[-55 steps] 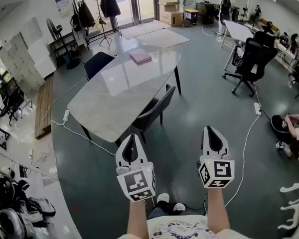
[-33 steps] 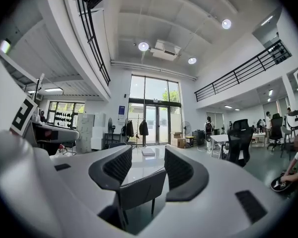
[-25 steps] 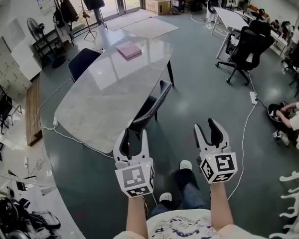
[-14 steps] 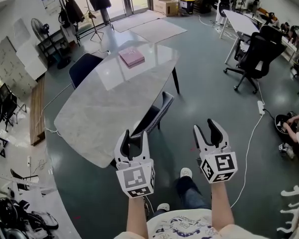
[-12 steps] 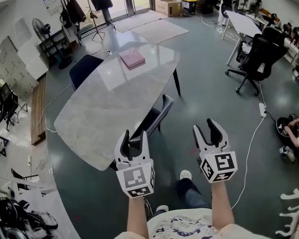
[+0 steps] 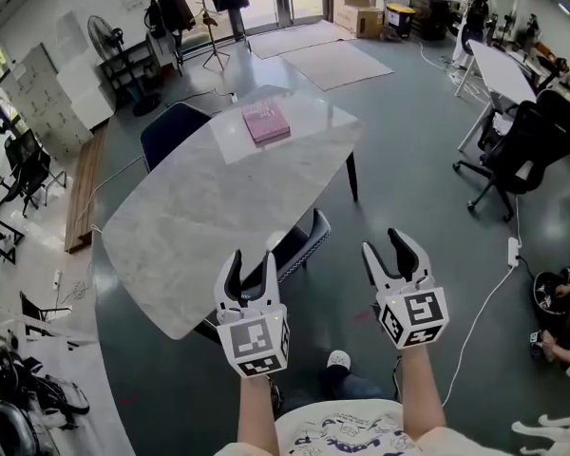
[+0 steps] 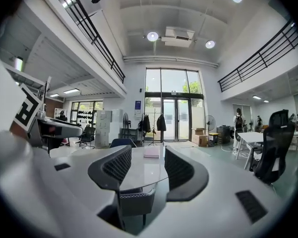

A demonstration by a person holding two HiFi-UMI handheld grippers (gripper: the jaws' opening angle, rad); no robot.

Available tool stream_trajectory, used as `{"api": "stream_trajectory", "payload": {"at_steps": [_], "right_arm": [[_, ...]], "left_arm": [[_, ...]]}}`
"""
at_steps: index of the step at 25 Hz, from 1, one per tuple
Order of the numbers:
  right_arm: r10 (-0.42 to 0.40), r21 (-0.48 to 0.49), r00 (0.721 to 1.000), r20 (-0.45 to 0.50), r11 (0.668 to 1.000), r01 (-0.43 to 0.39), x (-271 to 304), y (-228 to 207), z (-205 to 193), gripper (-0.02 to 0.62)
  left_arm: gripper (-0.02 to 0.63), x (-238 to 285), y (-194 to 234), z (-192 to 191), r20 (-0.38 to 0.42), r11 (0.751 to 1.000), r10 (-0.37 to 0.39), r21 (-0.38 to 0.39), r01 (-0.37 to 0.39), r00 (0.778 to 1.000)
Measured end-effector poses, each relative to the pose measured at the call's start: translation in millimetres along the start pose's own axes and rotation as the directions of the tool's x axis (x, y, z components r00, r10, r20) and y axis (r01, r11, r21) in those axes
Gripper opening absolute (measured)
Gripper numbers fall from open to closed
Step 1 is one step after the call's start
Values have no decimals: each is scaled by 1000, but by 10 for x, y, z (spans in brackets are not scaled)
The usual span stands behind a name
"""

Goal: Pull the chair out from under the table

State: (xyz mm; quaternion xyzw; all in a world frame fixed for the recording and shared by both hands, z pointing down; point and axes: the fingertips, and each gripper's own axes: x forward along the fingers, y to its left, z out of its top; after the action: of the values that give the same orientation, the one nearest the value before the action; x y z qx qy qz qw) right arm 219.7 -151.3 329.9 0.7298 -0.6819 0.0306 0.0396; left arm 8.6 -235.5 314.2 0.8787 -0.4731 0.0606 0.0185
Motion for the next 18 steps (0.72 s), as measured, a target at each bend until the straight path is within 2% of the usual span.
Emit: {"api": "stream_trajectory", "payload": {"at_steps": [9, 18], "right_arm": [[166, -61, 981, -101, 983, -173, 542, -7, -411, 236], [290, -109, 932, -219, 941, -319, 1053, 182, -771, 259]], "left_arm": [[215, 254, 111, -320, -71, 998, 69, 8, -69, 995], [232, 589, 304, -699, -184, 998, 67, 33, -62, 981]]}}
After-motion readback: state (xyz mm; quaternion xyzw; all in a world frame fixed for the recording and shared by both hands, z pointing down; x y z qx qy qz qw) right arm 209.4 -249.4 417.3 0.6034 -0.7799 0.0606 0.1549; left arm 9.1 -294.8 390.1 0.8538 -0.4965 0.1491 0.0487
